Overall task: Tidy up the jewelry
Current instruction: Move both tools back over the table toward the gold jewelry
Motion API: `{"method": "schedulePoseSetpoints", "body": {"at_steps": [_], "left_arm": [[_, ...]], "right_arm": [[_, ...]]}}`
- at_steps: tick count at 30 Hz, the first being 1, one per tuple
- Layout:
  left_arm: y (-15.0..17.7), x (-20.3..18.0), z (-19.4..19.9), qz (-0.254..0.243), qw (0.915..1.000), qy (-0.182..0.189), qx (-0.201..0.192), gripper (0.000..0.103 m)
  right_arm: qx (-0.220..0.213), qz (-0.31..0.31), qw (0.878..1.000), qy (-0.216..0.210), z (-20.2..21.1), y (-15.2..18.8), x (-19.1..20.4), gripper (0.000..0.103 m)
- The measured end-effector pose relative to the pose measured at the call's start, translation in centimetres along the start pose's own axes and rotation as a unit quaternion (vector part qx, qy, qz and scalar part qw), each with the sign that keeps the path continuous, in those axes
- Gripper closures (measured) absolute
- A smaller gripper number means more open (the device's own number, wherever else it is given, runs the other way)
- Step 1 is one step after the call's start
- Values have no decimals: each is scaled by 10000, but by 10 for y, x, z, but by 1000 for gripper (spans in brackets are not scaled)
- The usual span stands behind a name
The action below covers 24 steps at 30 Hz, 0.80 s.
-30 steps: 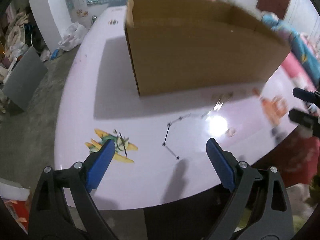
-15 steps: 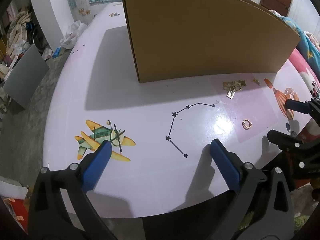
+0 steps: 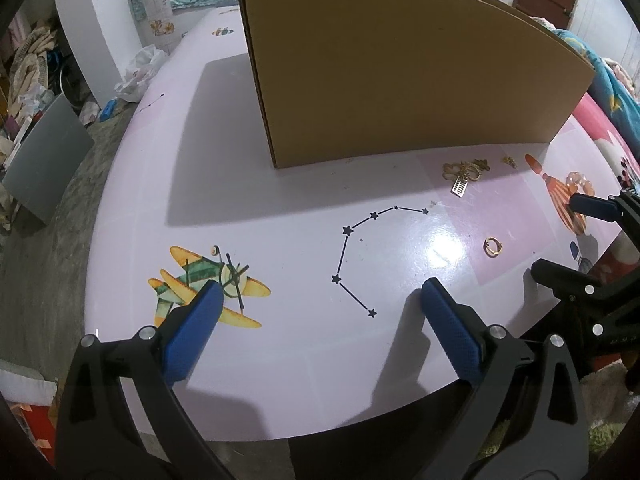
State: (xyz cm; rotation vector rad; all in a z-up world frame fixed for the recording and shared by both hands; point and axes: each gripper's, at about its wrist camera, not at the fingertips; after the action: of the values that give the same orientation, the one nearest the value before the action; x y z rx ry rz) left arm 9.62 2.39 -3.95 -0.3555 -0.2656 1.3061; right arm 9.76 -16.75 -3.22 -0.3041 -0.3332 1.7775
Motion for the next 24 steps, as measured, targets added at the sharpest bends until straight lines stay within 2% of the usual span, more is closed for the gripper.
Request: {"method": "schedulePoseSetpoints", "body": {"at_steps": [24], "left_arm": [[-2,0,-2,-70,9999,46,81,7]], "right_arm": [[-64,34,10000,60,0,4,2,6]]}}
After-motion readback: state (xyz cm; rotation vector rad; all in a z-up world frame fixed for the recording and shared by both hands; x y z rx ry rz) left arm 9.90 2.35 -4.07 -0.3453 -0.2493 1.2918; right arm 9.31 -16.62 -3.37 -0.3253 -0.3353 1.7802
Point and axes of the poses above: each gripper's, at about its wrist camera, not at the fingertips, and z roughly against the way its jaws point, x to its left, y to its underside, and after that the axes turned 6 degrees about x, right-handed
